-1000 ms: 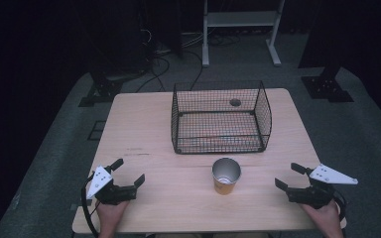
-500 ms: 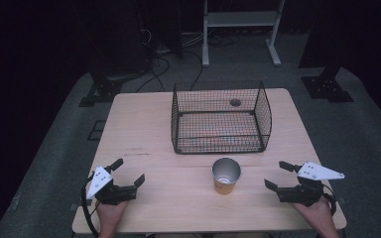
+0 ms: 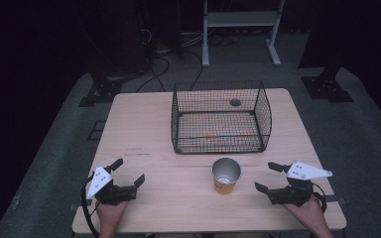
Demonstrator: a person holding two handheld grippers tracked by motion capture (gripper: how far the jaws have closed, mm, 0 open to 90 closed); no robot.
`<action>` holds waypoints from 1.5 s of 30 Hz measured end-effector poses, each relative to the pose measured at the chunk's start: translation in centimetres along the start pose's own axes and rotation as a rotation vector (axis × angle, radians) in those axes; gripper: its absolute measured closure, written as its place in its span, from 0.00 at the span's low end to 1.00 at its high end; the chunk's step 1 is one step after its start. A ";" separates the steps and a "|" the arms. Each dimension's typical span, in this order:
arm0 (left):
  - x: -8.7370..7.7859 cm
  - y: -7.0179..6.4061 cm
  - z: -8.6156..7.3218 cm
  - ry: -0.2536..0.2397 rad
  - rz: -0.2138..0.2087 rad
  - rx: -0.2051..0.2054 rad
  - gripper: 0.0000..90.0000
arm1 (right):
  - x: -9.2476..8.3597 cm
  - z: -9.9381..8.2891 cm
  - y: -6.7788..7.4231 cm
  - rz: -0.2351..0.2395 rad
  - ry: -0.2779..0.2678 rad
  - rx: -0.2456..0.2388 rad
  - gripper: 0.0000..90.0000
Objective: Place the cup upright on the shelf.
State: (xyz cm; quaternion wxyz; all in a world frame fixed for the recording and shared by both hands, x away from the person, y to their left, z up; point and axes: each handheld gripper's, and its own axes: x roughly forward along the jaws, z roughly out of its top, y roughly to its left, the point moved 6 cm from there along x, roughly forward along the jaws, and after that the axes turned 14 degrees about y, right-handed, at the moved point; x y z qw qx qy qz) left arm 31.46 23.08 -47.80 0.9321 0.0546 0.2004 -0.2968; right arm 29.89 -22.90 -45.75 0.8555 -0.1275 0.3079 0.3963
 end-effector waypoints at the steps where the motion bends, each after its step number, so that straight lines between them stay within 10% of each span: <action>1: 0.0 0.0 0.0 0.000 -0.001 -0.001 0.01 | 0.1 0.0 0.1 0.005 0.002 -0.004 0.15; 45: 0.0 0.0 0.0 -0.004 -0.003 0.001 0.01 | 4.3 2.6 3.9 0.118 0.067 -0.107 0.04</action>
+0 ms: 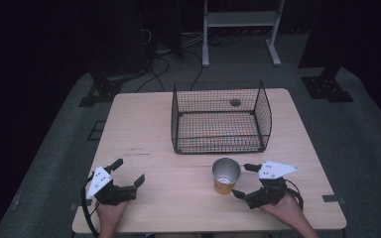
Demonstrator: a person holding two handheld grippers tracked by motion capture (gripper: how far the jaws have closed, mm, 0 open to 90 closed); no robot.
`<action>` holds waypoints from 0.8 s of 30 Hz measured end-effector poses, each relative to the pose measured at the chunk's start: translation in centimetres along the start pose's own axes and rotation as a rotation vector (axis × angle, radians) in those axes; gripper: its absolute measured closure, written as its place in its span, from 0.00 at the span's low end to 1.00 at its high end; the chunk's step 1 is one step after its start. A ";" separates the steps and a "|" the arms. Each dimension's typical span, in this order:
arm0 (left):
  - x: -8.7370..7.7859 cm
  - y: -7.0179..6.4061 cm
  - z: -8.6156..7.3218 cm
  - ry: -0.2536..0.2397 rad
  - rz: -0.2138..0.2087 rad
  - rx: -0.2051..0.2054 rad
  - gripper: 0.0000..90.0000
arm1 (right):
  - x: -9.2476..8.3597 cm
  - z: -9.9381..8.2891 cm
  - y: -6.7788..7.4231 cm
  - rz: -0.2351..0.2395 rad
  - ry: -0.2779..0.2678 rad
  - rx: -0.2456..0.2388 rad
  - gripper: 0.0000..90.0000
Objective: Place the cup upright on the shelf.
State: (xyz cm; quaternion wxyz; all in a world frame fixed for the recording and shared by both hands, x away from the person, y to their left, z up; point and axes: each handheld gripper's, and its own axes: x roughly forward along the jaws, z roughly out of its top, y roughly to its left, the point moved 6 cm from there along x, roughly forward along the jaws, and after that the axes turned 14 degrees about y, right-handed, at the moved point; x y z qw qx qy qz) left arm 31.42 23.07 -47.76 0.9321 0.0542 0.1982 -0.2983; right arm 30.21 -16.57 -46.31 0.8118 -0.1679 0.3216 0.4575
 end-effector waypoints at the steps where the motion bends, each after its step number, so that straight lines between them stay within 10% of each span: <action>1: 0.0 0.0 0.0 0.001 0.001 0.001 0.01 | 0.2 0.1 0.0 0.000 0.004 0.000 0.03; 24: 0.0 0.0 0.0 0.000 -0.001 0.001 0.01 | 2.5 1.9 0.3 0.020 -0.001 -0.011 0.02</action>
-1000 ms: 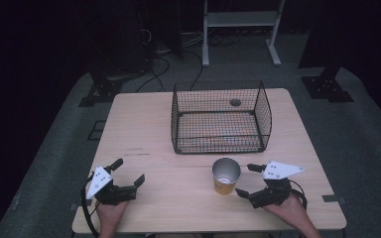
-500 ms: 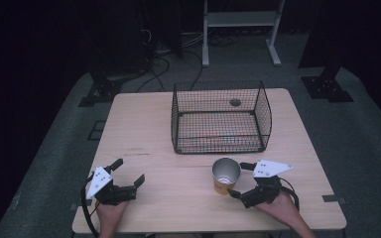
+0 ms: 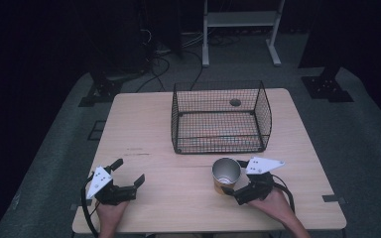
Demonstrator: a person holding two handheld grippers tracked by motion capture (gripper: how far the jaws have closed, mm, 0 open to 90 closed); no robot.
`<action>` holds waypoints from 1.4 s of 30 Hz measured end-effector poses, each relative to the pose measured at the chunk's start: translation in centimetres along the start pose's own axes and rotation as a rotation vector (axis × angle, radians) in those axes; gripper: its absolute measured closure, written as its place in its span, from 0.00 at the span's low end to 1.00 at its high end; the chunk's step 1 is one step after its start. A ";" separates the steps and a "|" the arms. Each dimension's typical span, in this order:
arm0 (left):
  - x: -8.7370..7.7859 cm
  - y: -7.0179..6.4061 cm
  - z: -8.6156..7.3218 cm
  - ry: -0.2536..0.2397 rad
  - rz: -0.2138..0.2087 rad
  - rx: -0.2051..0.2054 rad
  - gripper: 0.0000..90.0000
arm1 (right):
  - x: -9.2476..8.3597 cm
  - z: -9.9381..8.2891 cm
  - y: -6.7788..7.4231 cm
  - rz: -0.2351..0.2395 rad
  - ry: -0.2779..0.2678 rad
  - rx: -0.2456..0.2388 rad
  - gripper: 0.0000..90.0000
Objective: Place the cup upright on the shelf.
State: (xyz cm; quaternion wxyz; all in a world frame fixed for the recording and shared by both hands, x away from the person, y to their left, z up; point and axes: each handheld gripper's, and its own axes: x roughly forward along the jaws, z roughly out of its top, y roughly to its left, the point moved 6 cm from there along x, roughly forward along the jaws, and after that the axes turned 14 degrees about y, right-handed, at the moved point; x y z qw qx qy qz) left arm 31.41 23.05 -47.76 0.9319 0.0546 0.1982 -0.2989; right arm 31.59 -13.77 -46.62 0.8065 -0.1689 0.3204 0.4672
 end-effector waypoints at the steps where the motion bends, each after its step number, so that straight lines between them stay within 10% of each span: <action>1: 0.0 0.0 0.0 0.000 0.000 0.000 0.01 | 0.1 0.1 0.0 0.001 0.002 -0.002 0.02; 42: 0.0 0.0 0.0 -0.004 0.003 -0.002 0.01 | 1.2 0.7 -0.4 0.020 -0.009 0.001 0.09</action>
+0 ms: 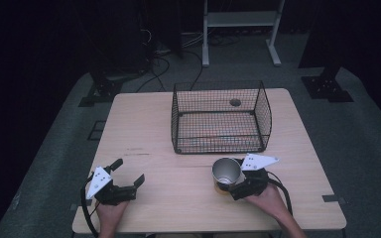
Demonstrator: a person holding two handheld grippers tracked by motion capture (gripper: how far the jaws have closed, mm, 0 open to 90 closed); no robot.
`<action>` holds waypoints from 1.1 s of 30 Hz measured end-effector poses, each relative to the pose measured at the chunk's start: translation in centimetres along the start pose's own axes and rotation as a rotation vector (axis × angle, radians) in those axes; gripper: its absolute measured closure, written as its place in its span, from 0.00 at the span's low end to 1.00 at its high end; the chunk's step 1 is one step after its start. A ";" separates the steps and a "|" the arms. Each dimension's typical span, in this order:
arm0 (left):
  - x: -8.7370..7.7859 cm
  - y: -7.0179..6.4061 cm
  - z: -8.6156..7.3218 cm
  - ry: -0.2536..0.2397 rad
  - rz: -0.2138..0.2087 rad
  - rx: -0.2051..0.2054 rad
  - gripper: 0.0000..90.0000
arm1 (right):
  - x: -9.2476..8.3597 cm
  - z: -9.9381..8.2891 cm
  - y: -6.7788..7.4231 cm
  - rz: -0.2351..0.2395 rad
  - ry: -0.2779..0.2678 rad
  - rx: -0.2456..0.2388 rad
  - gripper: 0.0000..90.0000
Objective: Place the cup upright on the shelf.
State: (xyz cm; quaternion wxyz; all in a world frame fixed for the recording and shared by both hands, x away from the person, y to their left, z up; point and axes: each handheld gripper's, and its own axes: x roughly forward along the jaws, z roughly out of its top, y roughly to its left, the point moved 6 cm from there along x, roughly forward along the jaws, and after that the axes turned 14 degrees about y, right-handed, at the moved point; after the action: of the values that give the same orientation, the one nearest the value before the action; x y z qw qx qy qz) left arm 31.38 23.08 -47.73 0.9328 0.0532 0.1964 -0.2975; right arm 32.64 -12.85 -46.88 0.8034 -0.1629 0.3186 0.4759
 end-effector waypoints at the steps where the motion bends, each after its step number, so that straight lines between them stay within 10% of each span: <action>1: 0.0 0.0 0.0 0.000 0.000 0.000 0.01 | 0.0 0.0 0.0 0.007 -0.001 -0.002 0.12; 33: 0.0 0.0 0.0 0.000 0.003 0.002 0.01 | -2.5 0.7 -1.6 0.038 0.007 0.026 0.14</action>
State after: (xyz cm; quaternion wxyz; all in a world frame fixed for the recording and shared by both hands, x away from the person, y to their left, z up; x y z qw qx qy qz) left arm 31.39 23.05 -47.73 0.9332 0.0543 0.1960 -0.2964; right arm 33.44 -14.86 -44.75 0.7952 -0.1480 0.3305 0.4864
